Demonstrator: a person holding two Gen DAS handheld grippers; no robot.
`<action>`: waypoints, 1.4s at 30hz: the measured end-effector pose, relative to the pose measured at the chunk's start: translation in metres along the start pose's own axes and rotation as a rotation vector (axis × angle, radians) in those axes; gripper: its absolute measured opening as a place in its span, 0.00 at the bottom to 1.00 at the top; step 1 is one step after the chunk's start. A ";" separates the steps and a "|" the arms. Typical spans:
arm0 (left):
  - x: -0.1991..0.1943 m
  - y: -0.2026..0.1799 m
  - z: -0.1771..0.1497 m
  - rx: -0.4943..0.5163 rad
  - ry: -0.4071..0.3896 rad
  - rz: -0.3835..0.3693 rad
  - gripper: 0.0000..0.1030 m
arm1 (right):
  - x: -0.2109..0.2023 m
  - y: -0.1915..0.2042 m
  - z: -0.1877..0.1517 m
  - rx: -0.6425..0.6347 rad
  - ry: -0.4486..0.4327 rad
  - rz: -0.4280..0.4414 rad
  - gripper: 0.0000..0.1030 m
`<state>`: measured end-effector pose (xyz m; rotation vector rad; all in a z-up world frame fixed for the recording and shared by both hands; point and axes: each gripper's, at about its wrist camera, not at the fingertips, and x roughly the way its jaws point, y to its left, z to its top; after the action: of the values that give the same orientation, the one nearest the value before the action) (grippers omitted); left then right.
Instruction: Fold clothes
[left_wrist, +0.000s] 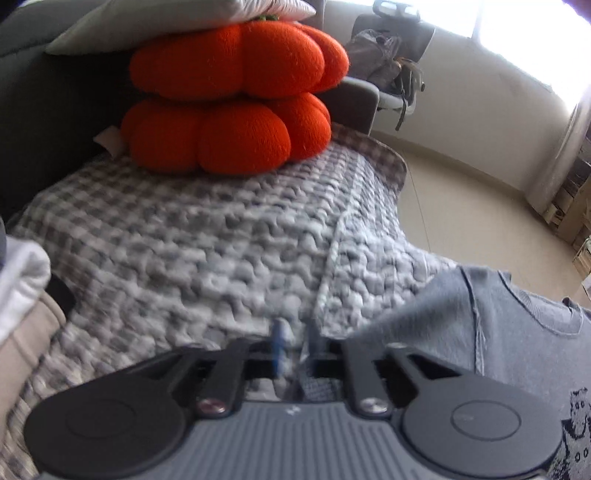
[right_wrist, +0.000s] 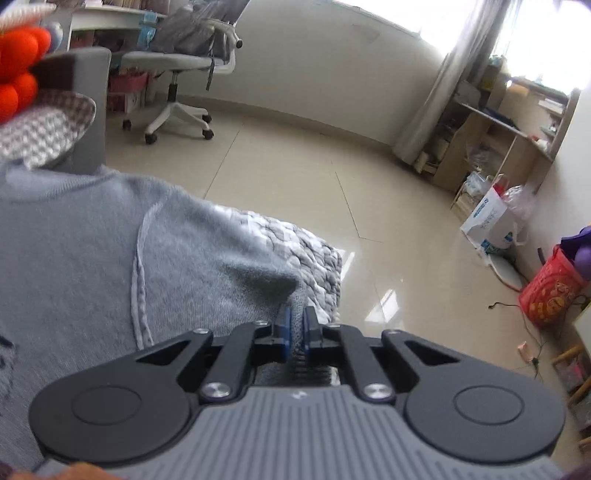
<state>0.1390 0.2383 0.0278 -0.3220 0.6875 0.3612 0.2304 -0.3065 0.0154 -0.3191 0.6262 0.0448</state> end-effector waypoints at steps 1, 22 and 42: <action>0.001 0.001 -0.002 -0.011 0.001 -0.007 0.48 | -0.001 0.000 -0.002 -0.004 -0.001 -0.014 0.06; -0.003 -0.048 -0.015 0.087 0.012 -0.092 0.32 | -0.088 0.073 0.001 -0.027 -0.092 0.431 0.11; -0.024 0.029 -0.017 -0.140 0.031 -0.169 0.31 | -0.152 0.304 0.024 -0.565 -0.244 0.809 0.27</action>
<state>0.1008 0.2521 0.0265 -0.5169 0.6616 0.2438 0.0791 -0.0021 0.0376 -0.5763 0.4557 1.0366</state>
